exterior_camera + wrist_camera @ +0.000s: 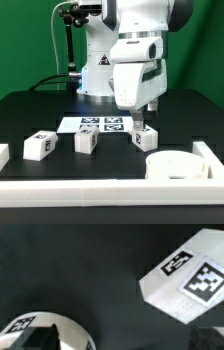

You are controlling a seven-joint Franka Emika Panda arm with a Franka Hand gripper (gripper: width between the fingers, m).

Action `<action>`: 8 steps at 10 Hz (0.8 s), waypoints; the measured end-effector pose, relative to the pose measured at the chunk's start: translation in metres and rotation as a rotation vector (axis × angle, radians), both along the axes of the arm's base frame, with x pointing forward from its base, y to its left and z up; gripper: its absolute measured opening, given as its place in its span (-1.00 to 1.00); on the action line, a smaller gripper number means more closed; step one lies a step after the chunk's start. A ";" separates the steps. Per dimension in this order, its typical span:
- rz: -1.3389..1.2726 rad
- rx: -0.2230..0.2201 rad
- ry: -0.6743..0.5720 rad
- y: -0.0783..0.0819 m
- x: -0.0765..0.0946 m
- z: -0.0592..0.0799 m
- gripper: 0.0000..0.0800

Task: Assemble stool

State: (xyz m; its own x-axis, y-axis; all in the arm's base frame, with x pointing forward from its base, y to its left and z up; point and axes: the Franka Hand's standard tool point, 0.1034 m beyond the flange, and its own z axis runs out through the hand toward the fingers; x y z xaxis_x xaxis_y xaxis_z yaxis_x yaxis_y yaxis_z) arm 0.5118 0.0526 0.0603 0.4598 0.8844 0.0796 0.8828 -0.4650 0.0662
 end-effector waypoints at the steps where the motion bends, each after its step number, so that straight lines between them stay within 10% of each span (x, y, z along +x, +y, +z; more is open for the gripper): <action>1: -0.015 0.002 0.001 -0.001 0.000 0.000 0.62; 8: -0.619 0.081 0.042 -0.002 -0.004 -0.002 0.62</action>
Offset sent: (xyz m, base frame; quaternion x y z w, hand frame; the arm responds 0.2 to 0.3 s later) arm -0.0102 -0.0208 0.0048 -0.0033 -0.0212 0.2891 0.9571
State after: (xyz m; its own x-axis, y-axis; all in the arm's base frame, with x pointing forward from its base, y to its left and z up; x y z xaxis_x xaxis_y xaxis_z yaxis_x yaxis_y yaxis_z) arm 0.5079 0.0504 0.0581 0.8890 0.4453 0.1063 0.4496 -0.8930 -0.0195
